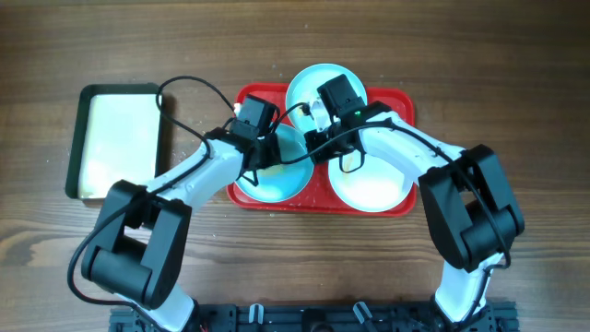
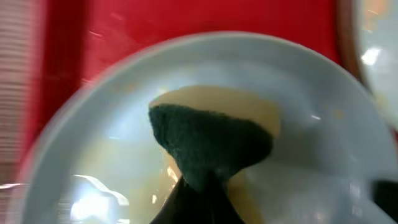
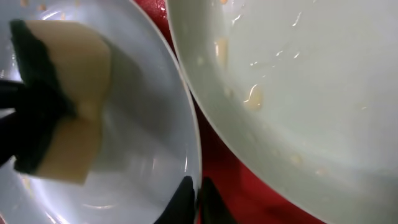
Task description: Clean dirty plates on tray and stack at the side
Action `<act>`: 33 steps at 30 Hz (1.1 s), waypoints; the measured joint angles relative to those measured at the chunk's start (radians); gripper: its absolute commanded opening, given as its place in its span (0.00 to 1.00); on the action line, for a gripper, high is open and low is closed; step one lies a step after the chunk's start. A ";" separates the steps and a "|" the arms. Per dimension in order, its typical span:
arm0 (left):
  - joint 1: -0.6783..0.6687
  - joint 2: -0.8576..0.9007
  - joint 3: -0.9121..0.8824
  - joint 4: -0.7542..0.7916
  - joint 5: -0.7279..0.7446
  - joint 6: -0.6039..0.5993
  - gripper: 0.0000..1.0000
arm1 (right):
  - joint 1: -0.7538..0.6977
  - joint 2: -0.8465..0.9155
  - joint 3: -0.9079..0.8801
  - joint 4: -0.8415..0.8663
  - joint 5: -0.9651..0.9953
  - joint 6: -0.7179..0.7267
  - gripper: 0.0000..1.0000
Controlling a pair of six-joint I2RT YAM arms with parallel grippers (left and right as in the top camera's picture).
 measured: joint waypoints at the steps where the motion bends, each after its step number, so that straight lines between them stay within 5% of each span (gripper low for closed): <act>1: 0.001 0.000 0.002 -0.009 -0.045 0.000 0.04 | 0.000 0.000 0.000 0.000 0.000 0.000 0.04; 7: 0.034 -0.030 0.004 -0.095 -0.260 0.001 0.04 | 0.001 0.000 0.000 0.003 0.000 0.000 0.04; 15: 0.143 -0.523 -0.012 -0.050 -0.342 -0.015 0.04 | 0.001 0.000 0.055 -0.035 0.016 -0.050 0.04; 18: 0.258 -0.582 -0.012 -0.068 -0.353 -0.020 0.04 | 0.003 -0.006 0.101 -0.038 0.036 -0.108 0.04; 24: 0.421 -0.568 -0.012 -0.147 -0.353 -0.026 0.04 | 0.044 -0.128 0.166 -0.085 0.341 -0.212 0.04; 33: 0.433 -0.568 -0.012 -0.152 -0.348 -0.026 0.04 | 0.245 -0.210 0.217 -0.034 0.719 -0.453 0.04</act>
